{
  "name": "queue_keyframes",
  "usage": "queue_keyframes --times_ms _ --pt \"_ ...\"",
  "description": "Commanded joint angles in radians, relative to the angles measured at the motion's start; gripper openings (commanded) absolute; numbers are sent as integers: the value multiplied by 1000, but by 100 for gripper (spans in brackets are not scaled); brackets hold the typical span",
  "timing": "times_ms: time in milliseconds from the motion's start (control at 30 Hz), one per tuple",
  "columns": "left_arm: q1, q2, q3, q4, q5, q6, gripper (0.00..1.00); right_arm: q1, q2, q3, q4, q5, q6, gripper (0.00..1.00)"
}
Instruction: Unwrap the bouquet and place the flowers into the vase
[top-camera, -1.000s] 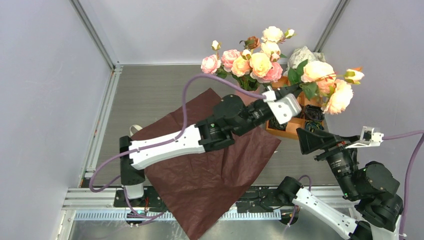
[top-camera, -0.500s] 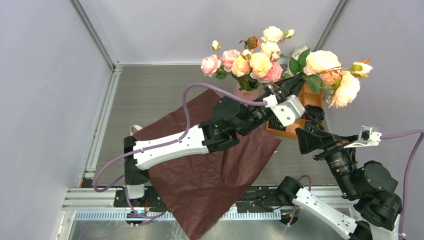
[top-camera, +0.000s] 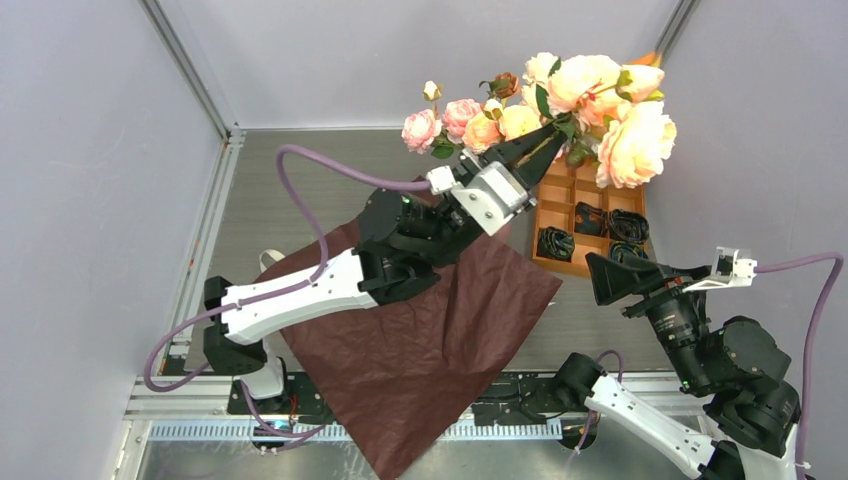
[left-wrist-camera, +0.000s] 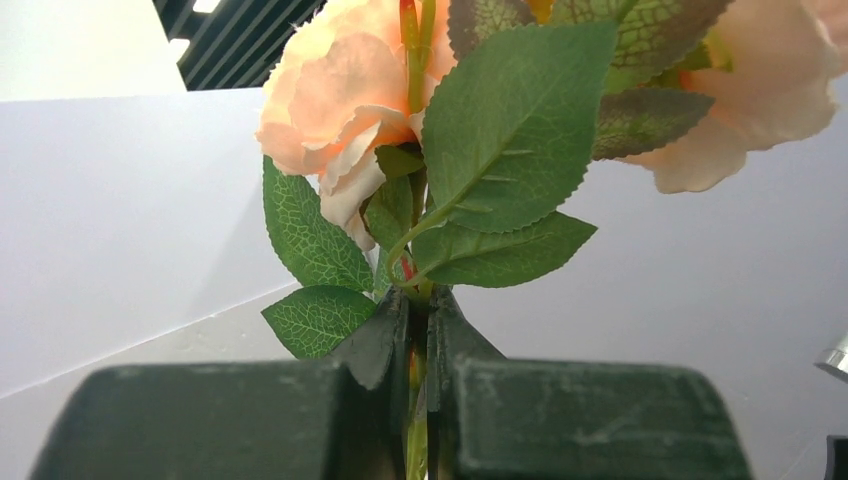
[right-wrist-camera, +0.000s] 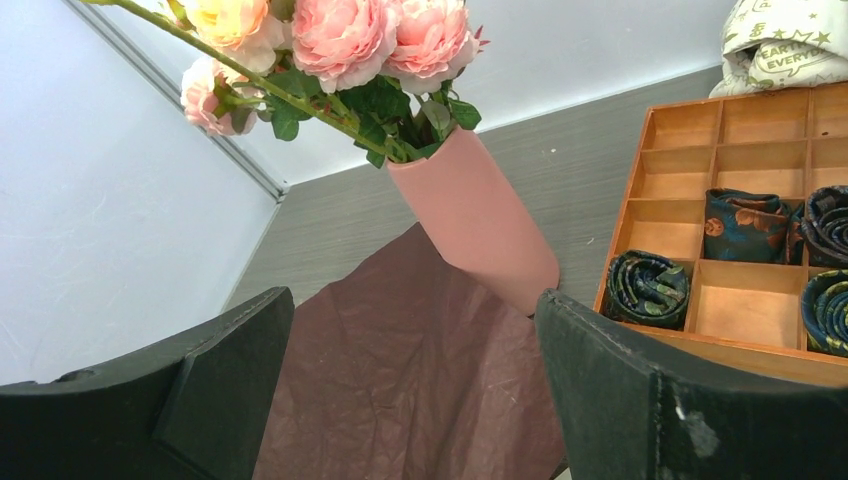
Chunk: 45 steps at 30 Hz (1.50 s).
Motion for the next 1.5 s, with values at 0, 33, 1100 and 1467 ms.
queue_keyframes --times_ms 0,33,1100,1467 --pt "14 -71 -40 123 2 -73 0 2 21 6 54 -10 -13 96" --pt "19 -74 -52 132 -6 -85 0 3 21 5 54 -10 -13 96" --pt "95 -79 -120 221 63 -123 0 3 48 14 58 -11 -29 96" --pt "95 -77 -180 261 41 -96 0 2 65 10 62 -12 -39 96"
